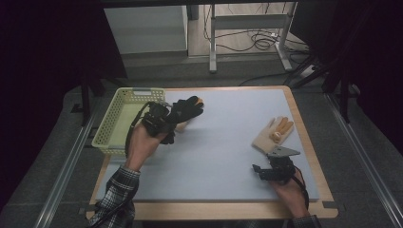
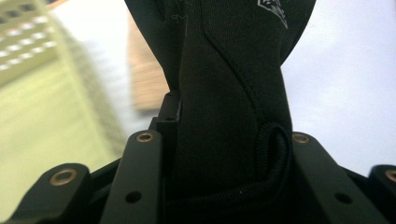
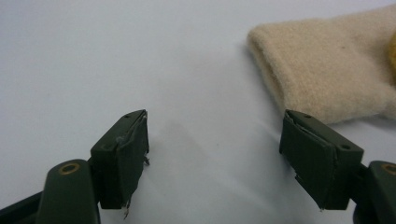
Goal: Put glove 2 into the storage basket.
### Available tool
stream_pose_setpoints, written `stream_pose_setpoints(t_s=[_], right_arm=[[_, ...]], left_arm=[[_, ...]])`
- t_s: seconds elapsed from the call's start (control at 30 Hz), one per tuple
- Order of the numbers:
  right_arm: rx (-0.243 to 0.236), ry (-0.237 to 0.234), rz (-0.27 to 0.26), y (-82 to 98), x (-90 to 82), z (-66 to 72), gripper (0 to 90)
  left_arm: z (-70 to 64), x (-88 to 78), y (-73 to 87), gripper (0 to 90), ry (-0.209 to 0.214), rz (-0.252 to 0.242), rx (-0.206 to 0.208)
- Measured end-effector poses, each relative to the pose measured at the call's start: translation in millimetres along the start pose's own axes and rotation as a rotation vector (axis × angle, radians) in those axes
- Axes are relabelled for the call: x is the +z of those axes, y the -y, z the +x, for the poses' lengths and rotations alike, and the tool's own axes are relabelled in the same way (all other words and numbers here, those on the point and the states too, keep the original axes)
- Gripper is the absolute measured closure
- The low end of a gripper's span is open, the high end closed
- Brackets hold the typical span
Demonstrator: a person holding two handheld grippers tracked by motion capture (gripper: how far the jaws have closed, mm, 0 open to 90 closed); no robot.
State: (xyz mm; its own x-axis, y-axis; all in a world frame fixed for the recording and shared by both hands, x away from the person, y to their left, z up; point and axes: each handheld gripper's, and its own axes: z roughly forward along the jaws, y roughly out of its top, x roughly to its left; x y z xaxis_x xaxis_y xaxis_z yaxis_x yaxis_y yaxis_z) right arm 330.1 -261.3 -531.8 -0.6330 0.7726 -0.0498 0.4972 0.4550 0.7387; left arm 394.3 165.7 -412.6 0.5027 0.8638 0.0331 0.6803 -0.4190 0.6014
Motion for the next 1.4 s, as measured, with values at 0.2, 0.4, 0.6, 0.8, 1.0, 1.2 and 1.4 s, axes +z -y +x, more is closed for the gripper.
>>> stream_pose_setpoints(t_s=[0.2, 0.4, 0.6, 0.8, 1.0, 1.2, 1.4], right_arm=[[0.000, 0.000, 0.000, 0.0, 0.0, 0.0, 23.5], [0.000, 0.000, 0.000, 0.0, 0.0, 0.0, 23.5], [0.000, 0.000, 0.001, 0.0, 0.1, 0.0, 23.5], [0.000, -0.001, 0.000, 0.0, 0.1, 0.0, 23.5], [0.000, 0.000, 0.000, 0.0, 0.1, 0.0, 23.5], [0.000, 0.000, 0.000, 0.0, 0.1, 0.0, 23.5], [0.000, -0.001, 0.000, 0.0, 0.1, -0.1, 23.5]], left_arm=[[33.3, -7.3, 6.0, 64.4, -0.038, 0.000, -0.076], [72.6, -14.0, 15.0, 64.3, -0.086, 0.008, -0.153], [111.6, -12.5, 27.6, 63.9, -0.148, 0.033, -0.226], [131.2, -3.4, 36.4, 63.3, -0.168, 0.065, -0.255], [151.6, 12.6, 44.6, 63.1, -0.186, 0.112, -0.290], [164.1, 31.6, 49.5, 62.7, -0.203, 0.172, -0.304], [171.6, 53.4, 54.2, 61.7, -0.241, 0.239, -0.305]])
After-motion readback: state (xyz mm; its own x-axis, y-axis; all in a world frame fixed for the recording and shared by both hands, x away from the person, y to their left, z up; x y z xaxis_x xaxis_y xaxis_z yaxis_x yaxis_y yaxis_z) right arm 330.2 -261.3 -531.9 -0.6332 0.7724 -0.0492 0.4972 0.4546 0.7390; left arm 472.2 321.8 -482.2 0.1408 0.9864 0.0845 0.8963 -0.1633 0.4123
